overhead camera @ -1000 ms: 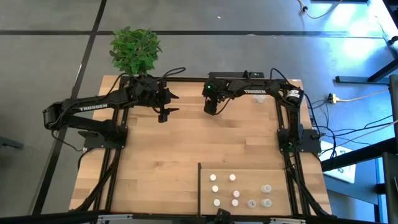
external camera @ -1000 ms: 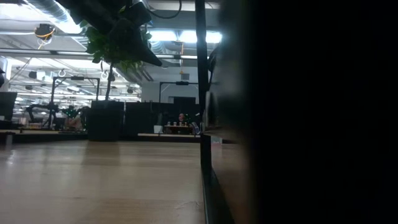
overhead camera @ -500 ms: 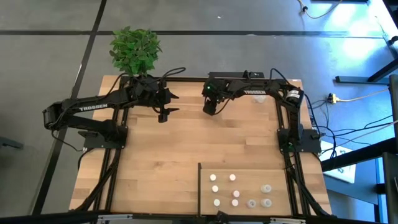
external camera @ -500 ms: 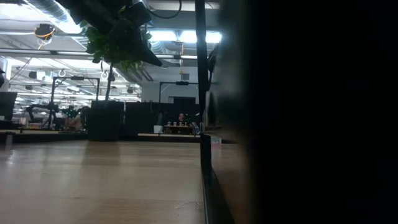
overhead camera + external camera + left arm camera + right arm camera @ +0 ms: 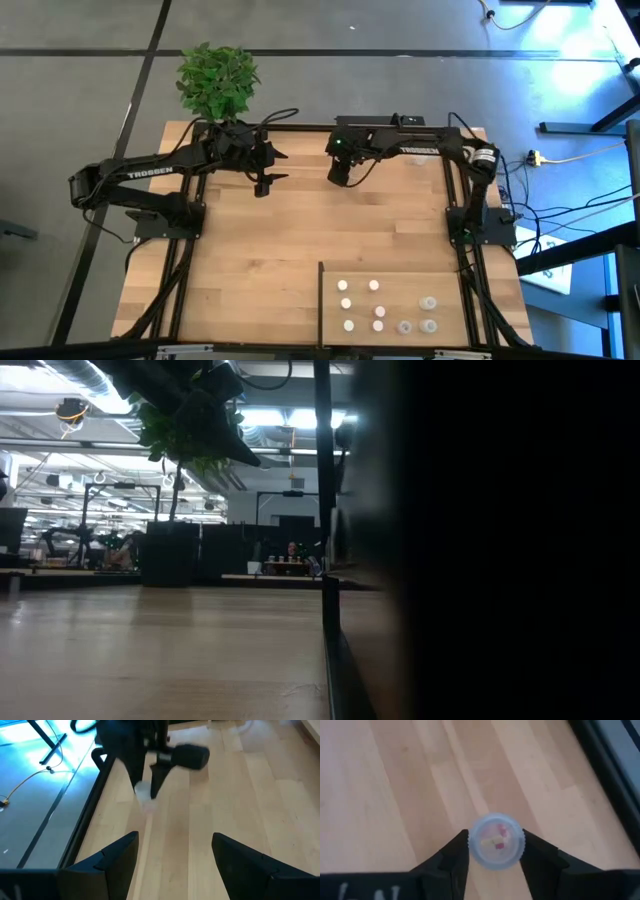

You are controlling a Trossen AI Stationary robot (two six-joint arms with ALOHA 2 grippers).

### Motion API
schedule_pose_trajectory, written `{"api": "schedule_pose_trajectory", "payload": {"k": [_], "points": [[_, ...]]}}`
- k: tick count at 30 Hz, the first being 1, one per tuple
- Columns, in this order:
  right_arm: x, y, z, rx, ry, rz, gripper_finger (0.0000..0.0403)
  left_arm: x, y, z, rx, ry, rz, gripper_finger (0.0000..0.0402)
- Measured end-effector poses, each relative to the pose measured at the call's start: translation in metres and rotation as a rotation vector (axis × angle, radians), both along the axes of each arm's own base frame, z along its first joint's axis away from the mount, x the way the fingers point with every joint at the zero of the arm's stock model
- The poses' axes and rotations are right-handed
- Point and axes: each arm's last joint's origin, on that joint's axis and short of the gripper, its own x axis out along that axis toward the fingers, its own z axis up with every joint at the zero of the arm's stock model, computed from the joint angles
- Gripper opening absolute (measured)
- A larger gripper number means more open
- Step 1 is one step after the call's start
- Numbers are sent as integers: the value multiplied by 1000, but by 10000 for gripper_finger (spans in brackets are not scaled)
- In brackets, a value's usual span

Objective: Pick and place medicine bottles onto shelf by color
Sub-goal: Put the left transparent pill bottle on the shelf aligned with the other transparent pill bottle

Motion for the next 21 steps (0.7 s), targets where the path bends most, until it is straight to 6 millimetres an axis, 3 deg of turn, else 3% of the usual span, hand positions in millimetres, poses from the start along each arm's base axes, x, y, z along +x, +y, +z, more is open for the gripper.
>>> {"api": "schedule_pose_trajectory", "payload": {"k": [5, 10, 21], "points": [[-13, 23, 34, -31, 6, 22, 154, 0, 0, 0, 0, 0, 0, 247], [-25, 60, 61, -8, 11, 43, 155, 0, 0, 0, 0, 0, 0, 247], [-56, 141, 95, 25, 41, 61, 155, 0, 0, 0, 5, 2, -3, 247]]}}
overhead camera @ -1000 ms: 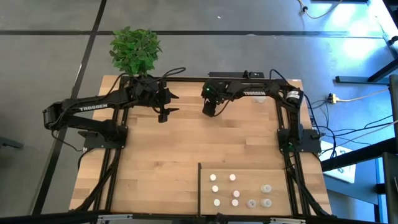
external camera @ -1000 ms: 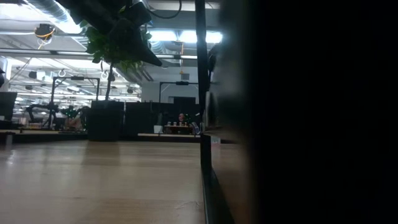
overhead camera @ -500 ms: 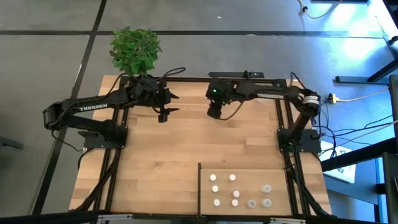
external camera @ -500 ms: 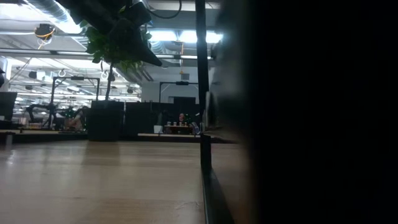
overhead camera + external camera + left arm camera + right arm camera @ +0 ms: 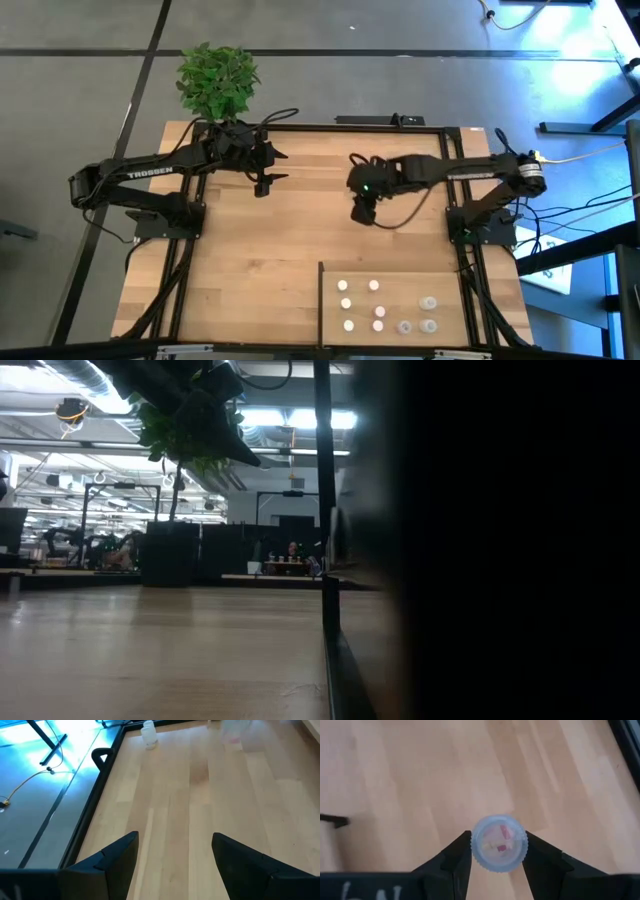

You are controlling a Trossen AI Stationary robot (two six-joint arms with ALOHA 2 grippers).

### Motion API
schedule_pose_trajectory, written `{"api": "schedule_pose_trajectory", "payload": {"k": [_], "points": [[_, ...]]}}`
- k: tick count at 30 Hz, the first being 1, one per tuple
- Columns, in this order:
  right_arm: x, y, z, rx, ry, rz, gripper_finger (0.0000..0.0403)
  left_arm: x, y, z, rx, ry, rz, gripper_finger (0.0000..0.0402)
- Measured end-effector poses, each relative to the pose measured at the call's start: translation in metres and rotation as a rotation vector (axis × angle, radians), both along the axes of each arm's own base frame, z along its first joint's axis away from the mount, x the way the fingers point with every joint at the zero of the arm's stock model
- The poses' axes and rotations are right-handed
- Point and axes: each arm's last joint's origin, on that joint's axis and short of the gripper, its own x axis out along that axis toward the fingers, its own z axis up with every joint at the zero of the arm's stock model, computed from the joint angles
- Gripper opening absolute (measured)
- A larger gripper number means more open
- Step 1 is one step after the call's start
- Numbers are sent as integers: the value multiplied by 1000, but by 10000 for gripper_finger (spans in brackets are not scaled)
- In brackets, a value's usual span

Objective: Pick and place medicine bottles onto shelf by color
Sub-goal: Put the left transparent pill bottle on the shelf aligned with the other transparent pill bottle

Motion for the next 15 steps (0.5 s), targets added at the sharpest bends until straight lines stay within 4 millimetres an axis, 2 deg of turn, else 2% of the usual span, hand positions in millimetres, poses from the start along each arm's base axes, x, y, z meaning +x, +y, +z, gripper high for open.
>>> {"api": "schedule_pose_trajectory", "payload": {"k": [5, 15], "points": [[-17, 24, 6, -19, 50, -31, 155, 0, -1, 0, -23, -8, -24, 247], [-44, 87, 9, 26, 88, -10, 155, 5, -21, 2, -204, -71, -339, 247]]}}
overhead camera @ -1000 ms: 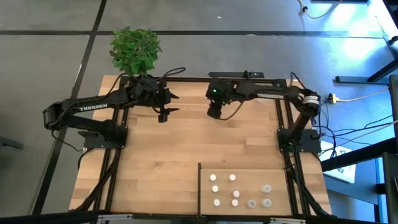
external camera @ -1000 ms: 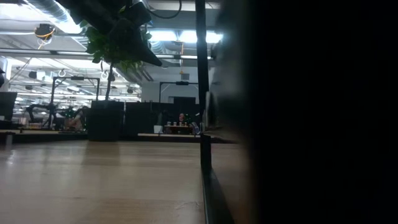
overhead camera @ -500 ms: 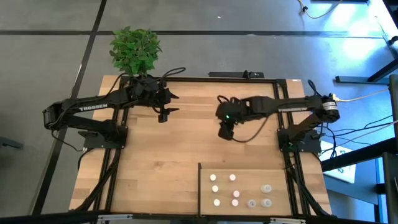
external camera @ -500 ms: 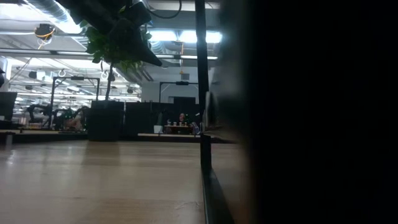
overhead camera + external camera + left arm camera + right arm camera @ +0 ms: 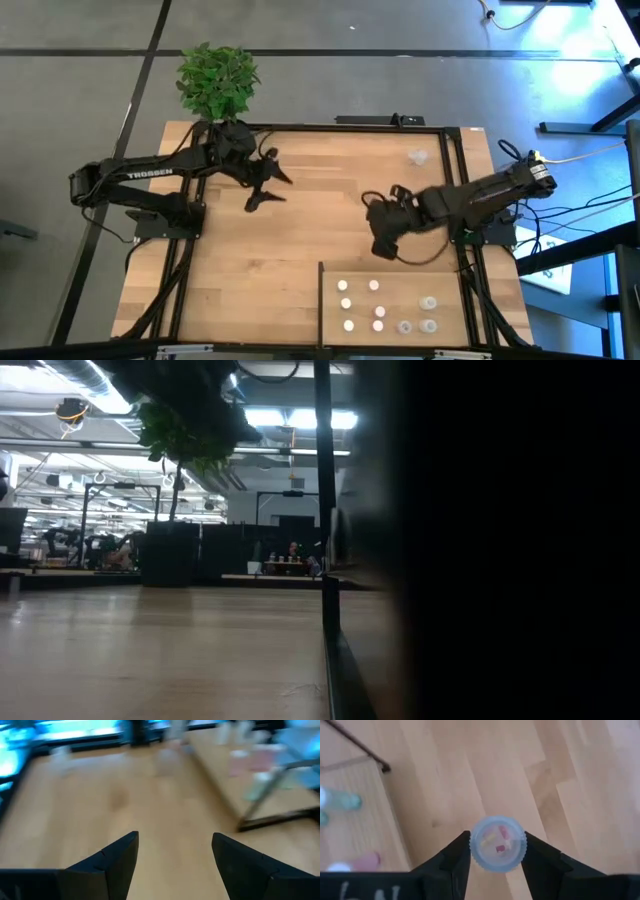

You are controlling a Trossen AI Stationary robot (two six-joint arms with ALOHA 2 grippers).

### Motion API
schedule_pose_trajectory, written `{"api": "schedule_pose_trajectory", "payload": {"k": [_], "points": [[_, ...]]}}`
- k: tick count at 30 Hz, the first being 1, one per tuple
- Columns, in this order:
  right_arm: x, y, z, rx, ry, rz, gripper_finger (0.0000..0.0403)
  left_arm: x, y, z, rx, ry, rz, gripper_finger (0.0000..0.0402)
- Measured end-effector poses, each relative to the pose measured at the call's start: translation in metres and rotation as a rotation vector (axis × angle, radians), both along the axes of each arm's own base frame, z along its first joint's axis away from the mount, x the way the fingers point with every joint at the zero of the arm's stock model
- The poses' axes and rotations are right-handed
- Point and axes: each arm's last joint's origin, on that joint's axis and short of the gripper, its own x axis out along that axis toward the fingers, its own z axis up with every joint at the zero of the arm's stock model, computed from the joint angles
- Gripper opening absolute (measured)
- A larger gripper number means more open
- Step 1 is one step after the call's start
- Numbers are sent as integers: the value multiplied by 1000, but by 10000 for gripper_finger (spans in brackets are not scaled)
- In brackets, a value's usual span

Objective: Pick and place medicine bottles onto shelf by color
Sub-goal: Put the left transparent pill bottle on the shelf aligned with the other transparent pill bottle

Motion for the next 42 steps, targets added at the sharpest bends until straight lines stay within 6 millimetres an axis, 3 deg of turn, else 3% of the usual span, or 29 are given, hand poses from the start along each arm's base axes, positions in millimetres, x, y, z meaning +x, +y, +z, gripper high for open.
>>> {"api": "schedule_pose_trajectory", "payload": {"k": [7, 17, 23, 30, 36, 42], "points": [[-28, 34, -3, -14, 63, -101, 155, 6, -28, 1, -28, -11, -173, 247], [-58, 86, -2, 71, -22, -143, 155, 10, -66, 0, -11, -5, -307, 247], [-76, 114, -8, 94, -76, -203, 153, 12, -93, 7, 13, -88, -404, 247], [-77, 142, -31, 87, -71, -223, 155, 13, -114, 14, 67, -169, -409, 247], [-71, 159, -47, 106, -87, -227, 157, 15, -121, 16, 111, -182, -228, 247], [-68, 173, -56, 151, -112, -210, 157, 13, -130, 15, 105, -179, -289, 247]]}}
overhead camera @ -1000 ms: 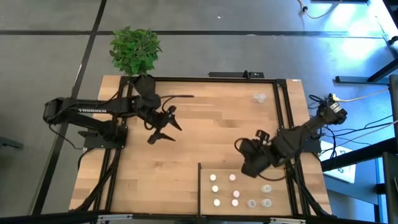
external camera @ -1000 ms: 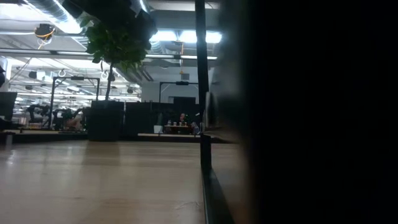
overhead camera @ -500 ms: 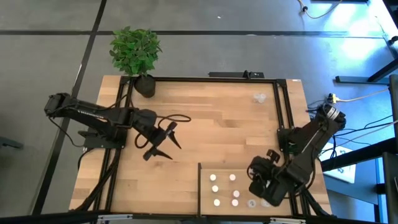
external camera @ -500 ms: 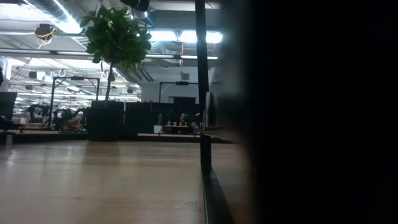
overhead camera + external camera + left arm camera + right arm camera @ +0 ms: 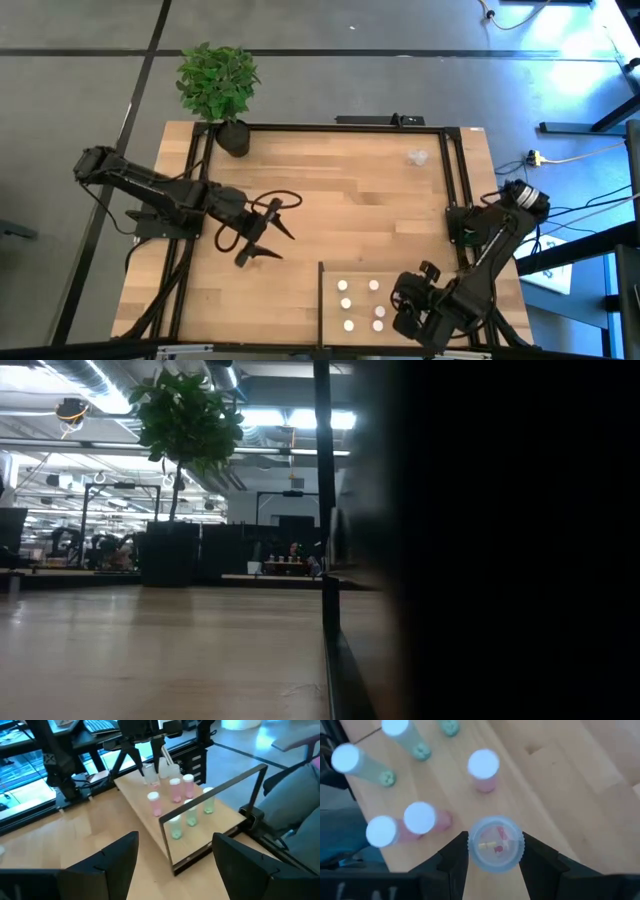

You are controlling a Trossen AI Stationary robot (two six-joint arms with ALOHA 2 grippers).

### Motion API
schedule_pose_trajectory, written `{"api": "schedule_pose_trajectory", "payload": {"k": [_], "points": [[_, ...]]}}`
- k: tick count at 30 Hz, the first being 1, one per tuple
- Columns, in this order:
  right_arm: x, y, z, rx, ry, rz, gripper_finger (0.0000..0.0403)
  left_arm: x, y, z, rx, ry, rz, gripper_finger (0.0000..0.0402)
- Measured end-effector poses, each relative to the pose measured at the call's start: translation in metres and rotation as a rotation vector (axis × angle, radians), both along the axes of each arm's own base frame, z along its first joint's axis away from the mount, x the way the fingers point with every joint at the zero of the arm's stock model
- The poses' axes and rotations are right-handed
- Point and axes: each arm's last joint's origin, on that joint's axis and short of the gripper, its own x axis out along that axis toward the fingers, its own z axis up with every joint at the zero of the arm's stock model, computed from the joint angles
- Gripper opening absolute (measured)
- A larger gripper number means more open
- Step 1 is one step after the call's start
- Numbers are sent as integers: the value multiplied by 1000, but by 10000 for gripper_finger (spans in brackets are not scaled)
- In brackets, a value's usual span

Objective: Pick and place medicine bottles onto shelf by color
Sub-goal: Put the left transparent pill bottle on the shelf aligned with the other transparent pill bottle

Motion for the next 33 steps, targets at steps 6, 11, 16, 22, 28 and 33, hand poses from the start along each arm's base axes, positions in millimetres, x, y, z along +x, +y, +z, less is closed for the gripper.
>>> {"api": "schedule_pose_trajectory", "payload": {"k": [6, 11, 16, 22, 28, 33], "points": [[-3, 6, -5, 18, 22, -11, 157, -2, -7, -1, 2, 7, -29, 247], [-9, 10, -6, 19, 26, -6, 157, -3, -9, -1, 4, 16, -40, 247], [-13, 10, -6, -3, 36, 10, 158, -3, -9, -1, 11, 13, -36, 247], [-14, 10, -6, -6, 42, 13, 158, -2, -7, -1, 32, 1, 40, 247], [-14, 13, -12, -17, 60, 22, 158, -2, -6, -1, 34, 4, 44, 247], [-12, 18, -22, -28, 90, 24, 158, -2, -6, -2, 36, 8, 44, 247]]}}
